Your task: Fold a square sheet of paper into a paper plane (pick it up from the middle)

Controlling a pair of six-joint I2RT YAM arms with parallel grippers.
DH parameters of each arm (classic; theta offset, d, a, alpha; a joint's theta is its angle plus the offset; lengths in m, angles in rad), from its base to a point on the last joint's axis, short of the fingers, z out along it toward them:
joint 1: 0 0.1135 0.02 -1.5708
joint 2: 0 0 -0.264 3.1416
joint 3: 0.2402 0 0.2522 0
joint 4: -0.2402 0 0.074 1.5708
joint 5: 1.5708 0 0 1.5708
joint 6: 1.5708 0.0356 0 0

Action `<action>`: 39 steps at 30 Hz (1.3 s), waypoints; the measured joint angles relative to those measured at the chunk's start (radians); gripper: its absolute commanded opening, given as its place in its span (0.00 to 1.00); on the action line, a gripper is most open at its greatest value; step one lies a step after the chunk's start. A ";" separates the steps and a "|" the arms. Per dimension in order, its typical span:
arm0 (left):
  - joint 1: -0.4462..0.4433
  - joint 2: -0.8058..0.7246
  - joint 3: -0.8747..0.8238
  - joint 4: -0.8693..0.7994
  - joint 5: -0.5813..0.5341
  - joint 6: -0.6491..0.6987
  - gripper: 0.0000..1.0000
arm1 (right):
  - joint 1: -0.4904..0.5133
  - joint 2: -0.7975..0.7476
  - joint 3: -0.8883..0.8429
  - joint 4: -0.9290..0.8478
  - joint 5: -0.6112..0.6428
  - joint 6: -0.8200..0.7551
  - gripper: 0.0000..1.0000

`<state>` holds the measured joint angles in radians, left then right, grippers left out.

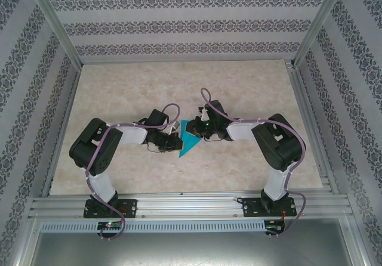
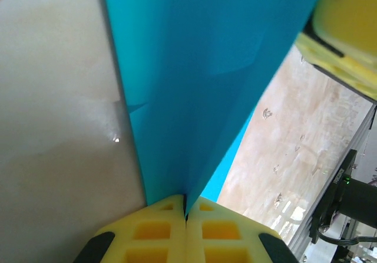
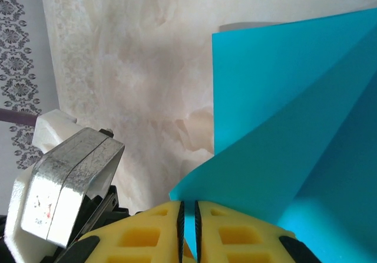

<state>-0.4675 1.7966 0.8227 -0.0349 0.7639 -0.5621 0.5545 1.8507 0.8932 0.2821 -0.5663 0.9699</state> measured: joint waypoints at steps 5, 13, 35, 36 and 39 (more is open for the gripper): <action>0.005 0.006 -0.004 0.014 0.014 -0.020 0.08 | 0.000 0.030 0.007 0.000 0.000 0.003 0.16; 0.005 0.005 -0.009 0.034 0.023 -0.045 0.18 | 0.000 0.034 0.009 0.000 -0.005 0.003 0.16; 0.005 -0.040 -0.060 0.090 -0.036 -0.102 0.02 | 0.000 0.037 0.010 0.000 -0.020 0.003 0.17; 0.005 -0.040 -0.061 0.093 -0.036 -0.104 0.01 | 0.000 0.037 0.010 0.000 -0.023 0.003 0.17; 0.005 -0.040 -0.067 0.097 -0.042 -0.111 0.00 | 0.000 0.037 0.010 0.000 -0.024 0.003 0.18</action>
<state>-0.4625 1.7569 0.7559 0.0620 0.7223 -0.6727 0.5541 1.8877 0.9035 0.2825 -0.5900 0.9733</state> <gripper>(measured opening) 0.066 0.177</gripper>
